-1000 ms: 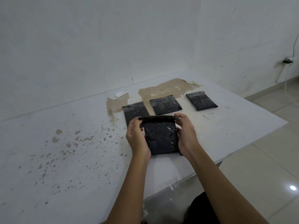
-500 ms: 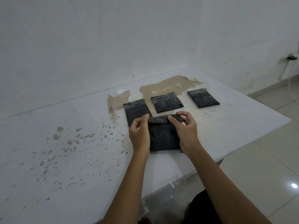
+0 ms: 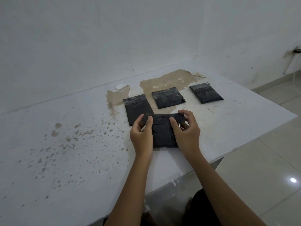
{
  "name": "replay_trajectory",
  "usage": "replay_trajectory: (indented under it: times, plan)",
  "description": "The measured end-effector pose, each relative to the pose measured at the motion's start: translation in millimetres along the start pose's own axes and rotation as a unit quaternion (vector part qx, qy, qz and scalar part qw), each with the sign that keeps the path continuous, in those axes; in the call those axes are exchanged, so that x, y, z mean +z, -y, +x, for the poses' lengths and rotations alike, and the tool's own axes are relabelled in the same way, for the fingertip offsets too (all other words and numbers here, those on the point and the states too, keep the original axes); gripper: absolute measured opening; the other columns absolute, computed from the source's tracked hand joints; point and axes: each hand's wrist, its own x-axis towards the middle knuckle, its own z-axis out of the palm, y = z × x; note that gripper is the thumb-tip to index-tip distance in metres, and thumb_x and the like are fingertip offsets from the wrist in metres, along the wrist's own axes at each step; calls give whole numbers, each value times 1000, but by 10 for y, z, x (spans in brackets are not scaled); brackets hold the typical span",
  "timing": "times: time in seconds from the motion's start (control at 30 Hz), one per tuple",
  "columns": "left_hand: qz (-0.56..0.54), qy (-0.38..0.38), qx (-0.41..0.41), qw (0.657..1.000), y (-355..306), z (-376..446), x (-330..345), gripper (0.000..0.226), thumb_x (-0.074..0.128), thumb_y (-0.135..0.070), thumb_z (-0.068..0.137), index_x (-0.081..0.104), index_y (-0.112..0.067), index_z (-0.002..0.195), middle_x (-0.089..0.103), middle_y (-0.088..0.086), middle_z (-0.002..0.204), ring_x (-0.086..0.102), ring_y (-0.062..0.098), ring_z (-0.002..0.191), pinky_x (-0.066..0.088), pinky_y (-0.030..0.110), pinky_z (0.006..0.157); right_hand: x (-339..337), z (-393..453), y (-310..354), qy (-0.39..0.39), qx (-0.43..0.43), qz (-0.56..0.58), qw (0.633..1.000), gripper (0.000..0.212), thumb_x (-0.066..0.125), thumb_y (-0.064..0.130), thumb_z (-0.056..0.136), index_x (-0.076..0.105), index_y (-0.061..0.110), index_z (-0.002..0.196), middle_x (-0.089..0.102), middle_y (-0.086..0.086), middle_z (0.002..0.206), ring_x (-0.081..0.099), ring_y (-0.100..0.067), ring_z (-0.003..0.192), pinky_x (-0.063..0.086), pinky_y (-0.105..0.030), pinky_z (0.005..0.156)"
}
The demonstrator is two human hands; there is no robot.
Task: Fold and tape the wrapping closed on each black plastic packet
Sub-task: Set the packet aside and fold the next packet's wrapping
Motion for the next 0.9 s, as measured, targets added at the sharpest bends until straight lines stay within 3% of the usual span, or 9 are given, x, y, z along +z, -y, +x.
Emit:
replay_trajectory:
  times: [0.13, 0.27, 0.33, 0.4, 0.5, 0.67, 0.77, 0.83, 0.9]
  plan:
    - [6, -6, 4, 1000, 25, 14, -6, 37, 71, -32, 95, 65, -28, 132, 67, -11, 121, 63, -1, 104, 54, 21, 89, 33, 5, -58, -5, -73, -65, 995, 24, 71, 17, 92, 65, 18, 116, 67, 6, 110, 63, -6, 104, 55, -23, 89]
    - [64, -14, 65, 996, 47, -25, -15, 34, 66, -33, 99, 61, -32, 132, 63, -12, 122, 61, -11, 94, 52, 15, 79, 45, 72, -106, 5, -161, -214, 964, 22, 68, 16, 93, 72, 16, 115, 58, -7, 140, 51, -23, 130, 38, -21, 108]
    - [123, -19, 119, 985, 50, -26, -9, 35, 63, -30, 101, 59, -30, 136, 56, -11, 128, 57, -9, 100, 51, 12, 84, 21, 152, -136, 48, -246, -275, 928, 18, 67, 13, 95, 76, 11, 110, 61, -8, 138, 51, -30, 129, 41, -42, 112]
    - [182, -8, 167, 969, 35, 4, -11, 32, 61, -25, 101, 60, -31, 133, 46, -8, 130, 54, -4, 103, 46, 7, 84, 6, 205, -110, 114, -275, -298, 907, 16, 64, 13, 95, 76, 9, 105, 71, -8, 121, 61, -29, 115, 41, -57, 109]
    - [309, 14, 257, 916, 53, 98, -59, 27, 59, -10, 97, 74, -27, 111, 52, -1, 128, 50, 14, 118, 42, 20, 92, -46, 170, -24, 200, -228, -322, 897, 30, 50, 25, 98, 74, 9, 107, 74, -6, 111, 64, -22, 107, 21, -45, 122]
    - [375, 87, 343, 857, 13, 162, -79, 34, 51, 2, 90, 80, -12, 102, 67, 0, 116, 57, 17, 110, 46, 23, 86, -154, 92, -110, 267, -232, -391, 850, 57, 36, 44, 98, 63, 7, 133, 60, -9, 141, 46, -27, 140, 19, -38, 121]
    - [431, 157, 388, 799, -31, 167, -116, 34, 50, -21, 97, 76, -14, 118, 68, -1, 120, 60, 16, 110, 53, 37, 90, -168, 145, -129, 250, -267, -411, 835, 44, 41, 28, 101, 66, 3, 128, 63, -14, 135, 54, -30, 133, 28, -41, 115]
    - [490, 202, 406, 744, -12, 182, -228, 46, 48, -45, 100, 66, -21, 135, 62, -6, 135, 56, 13, 125, 51, 40, 99, -192, 179, -163, 227, -295, -417, 829, 33, 53, 15, 98, 68, 2, 124, 65, -16, 132, 58, -30, 129, 31, -43, 112]
    - [532, 236, 401, 708, 19, 189, -356, 64, 39, -64, 99, 52, -26, 149, 49, -10, 153, 39, 10, 146, 40, 40, 114, -209, 156, -180, 228, -255, -391, 855, 36, 46, 19, 101, 66, 3, 127, 61, -15, 138, 53, -28, 135, 27, -42, 117]
